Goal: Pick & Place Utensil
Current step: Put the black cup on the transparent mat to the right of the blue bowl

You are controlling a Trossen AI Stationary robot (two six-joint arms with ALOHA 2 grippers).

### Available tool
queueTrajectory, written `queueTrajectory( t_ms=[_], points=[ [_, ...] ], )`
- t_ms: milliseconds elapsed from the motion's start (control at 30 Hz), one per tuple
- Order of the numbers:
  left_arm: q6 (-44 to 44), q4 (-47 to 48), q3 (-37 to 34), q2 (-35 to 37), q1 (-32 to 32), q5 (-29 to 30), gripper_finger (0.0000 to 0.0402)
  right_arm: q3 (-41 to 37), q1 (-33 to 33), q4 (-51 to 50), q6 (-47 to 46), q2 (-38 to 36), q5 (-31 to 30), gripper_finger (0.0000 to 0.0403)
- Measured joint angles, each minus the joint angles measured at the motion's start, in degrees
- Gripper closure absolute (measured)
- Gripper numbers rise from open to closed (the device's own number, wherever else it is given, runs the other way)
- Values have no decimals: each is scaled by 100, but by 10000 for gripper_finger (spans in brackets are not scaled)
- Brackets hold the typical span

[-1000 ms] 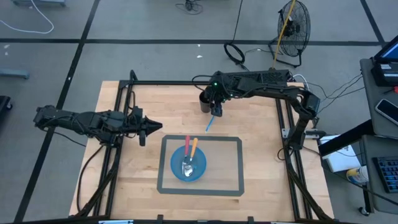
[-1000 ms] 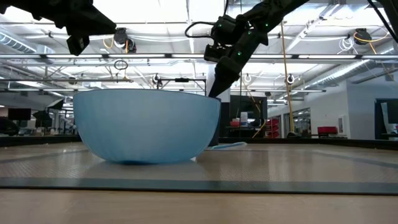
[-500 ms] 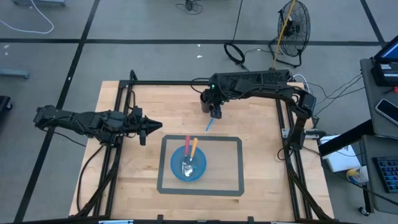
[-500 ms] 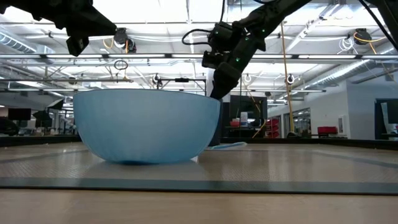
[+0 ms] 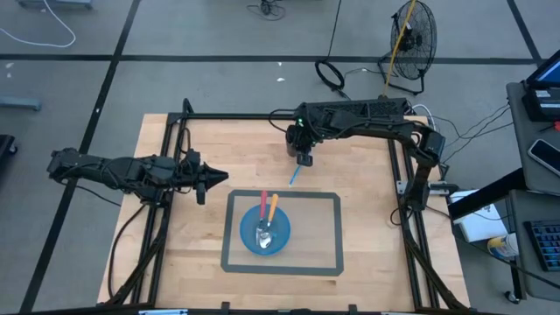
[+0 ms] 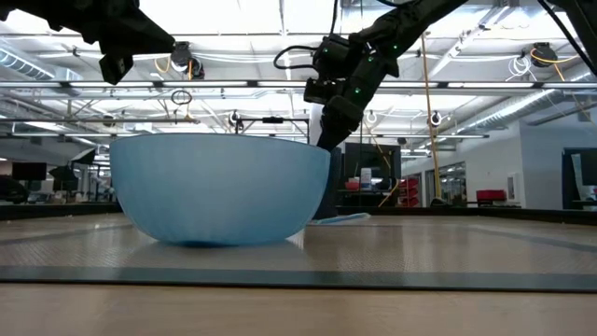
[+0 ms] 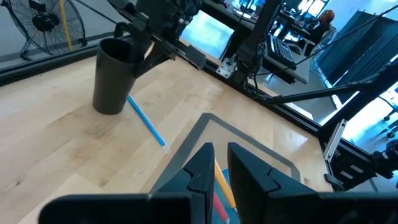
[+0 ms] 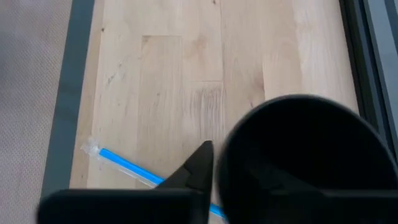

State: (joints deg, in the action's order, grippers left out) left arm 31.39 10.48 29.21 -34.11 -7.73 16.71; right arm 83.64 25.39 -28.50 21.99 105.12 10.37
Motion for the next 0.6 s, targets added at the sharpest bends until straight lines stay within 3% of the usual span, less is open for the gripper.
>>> queueTrajectory(
  t_ms=[133,600],
  points=[
    [19,0,0,0,0,0,353,0,0,1,25,0,0,394],
    [25,51,0,0,0,0,353,0,-12,-82,-25,-59,15,399]
  ],
)
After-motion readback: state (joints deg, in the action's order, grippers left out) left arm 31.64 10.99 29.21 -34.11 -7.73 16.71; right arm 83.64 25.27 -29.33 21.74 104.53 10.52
